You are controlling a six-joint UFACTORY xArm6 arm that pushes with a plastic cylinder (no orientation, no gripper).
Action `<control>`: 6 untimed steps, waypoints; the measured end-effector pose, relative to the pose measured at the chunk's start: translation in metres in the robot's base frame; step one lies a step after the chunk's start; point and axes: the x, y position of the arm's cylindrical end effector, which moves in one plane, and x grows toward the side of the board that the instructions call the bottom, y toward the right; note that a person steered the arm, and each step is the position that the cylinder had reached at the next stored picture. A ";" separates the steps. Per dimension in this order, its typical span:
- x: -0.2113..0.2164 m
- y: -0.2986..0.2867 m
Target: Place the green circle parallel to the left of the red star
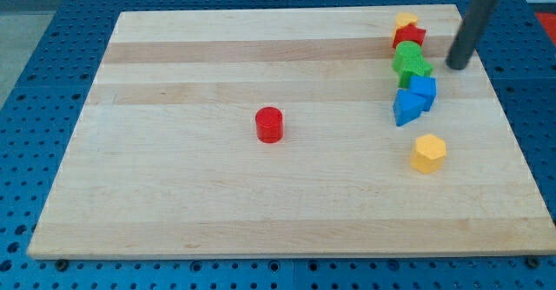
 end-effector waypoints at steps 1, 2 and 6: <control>-0.001 -0.062; -0.001 -0.121; -0.007 -0.047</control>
